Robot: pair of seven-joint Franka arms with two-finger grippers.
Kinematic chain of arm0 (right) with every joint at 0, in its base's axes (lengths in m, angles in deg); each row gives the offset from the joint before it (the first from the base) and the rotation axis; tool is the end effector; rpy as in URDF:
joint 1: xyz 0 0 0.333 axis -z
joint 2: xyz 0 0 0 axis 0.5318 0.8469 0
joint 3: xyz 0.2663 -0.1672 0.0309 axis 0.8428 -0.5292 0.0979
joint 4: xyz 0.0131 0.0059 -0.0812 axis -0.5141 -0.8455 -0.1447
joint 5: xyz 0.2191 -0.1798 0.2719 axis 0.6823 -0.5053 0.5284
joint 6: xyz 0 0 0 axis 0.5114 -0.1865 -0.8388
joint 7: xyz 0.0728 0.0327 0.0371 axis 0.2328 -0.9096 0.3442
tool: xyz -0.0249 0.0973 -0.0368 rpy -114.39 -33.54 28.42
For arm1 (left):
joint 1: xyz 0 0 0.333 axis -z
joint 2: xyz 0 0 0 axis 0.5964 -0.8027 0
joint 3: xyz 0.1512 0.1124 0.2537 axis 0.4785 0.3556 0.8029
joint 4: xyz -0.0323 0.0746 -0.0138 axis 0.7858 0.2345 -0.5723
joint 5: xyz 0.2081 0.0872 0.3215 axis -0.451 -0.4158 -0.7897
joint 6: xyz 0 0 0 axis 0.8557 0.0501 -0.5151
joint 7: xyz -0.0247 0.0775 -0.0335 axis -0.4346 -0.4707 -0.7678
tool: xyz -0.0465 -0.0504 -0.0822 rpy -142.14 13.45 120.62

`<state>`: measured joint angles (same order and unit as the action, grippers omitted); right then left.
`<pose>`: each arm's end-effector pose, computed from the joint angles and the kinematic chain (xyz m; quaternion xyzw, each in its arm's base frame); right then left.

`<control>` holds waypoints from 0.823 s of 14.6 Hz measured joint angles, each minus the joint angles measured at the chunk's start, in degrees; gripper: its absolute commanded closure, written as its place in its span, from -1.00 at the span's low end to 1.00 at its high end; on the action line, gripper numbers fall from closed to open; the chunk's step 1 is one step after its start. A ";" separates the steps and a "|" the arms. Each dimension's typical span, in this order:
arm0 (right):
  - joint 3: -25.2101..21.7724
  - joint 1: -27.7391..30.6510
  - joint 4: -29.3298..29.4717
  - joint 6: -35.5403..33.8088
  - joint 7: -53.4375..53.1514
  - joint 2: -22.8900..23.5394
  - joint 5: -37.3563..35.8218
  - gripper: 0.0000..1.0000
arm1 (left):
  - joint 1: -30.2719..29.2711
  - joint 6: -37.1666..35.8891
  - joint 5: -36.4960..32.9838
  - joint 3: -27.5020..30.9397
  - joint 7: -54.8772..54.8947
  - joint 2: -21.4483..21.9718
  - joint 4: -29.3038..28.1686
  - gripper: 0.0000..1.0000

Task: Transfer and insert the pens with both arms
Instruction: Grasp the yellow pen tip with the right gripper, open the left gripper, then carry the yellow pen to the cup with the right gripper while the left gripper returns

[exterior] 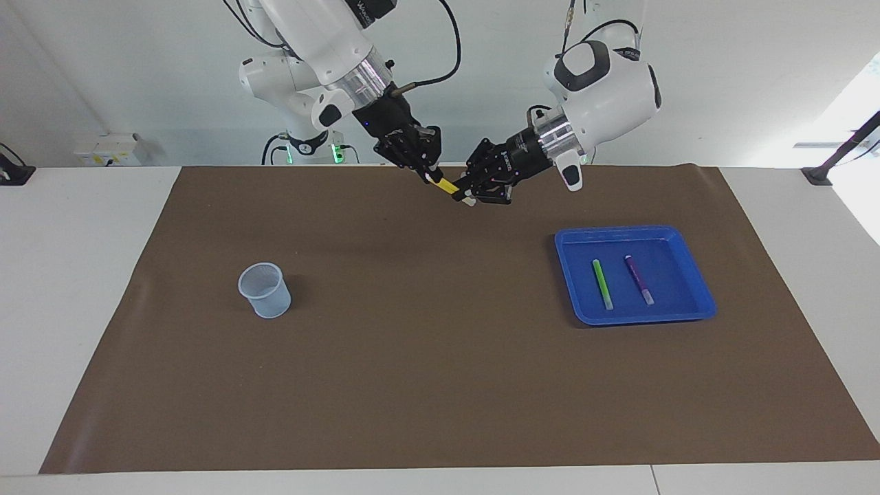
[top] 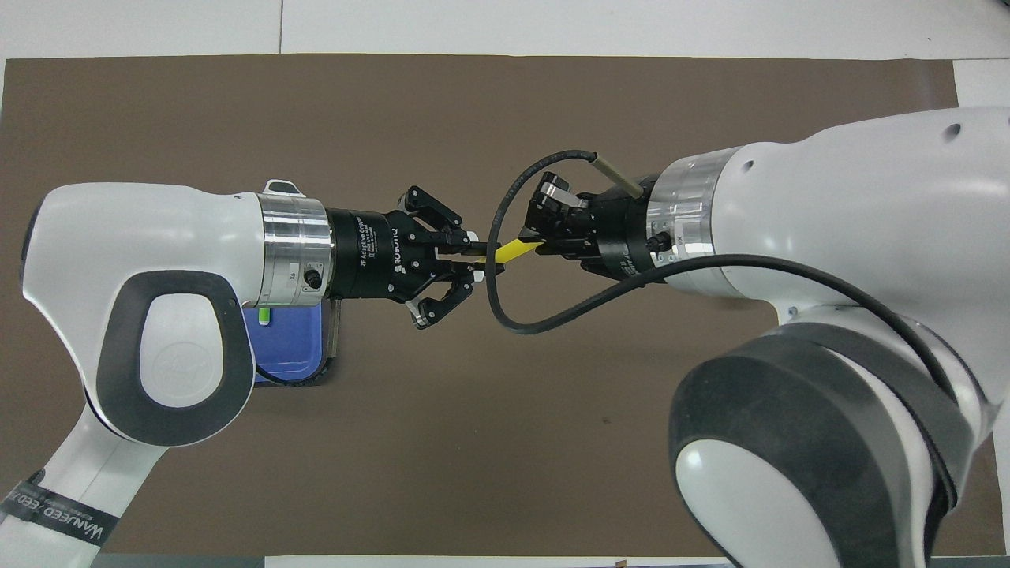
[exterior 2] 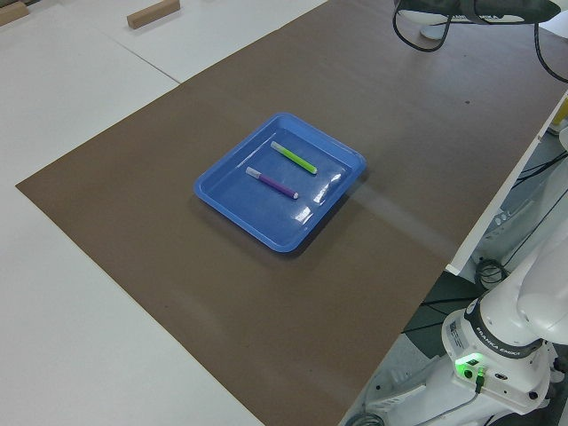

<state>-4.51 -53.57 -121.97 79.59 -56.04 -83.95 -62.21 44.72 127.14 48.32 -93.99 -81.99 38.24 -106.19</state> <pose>0.5280 0.2776 0.6285 -0.9283 0.2410 -0.0096 0.2831 0.4958 -0.3099 0.5459 0.5858 0.6672 -0.3436 0.3060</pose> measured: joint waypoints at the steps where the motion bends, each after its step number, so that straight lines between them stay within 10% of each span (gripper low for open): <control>1: -0.04 0.00 0.01 0.01 0.10 0.00 0.00 1.00 | 0.09 0.21 0.02 0.00 0.00 0.02 -0.03 -0.98; 12: -0.89 7.59 -3.88 -0.90 16.57 -0.50 -7.62 1.00 | 0.13 2.73 0.68 0.45 -0.10 0.75 -0.03 -1.00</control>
<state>-5.41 -45.98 -125.85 78.68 -39.46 -84.45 -69.83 44.85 129.87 48.99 -93.54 -82.08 38.99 -106.23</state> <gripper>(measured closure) 0.828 0.000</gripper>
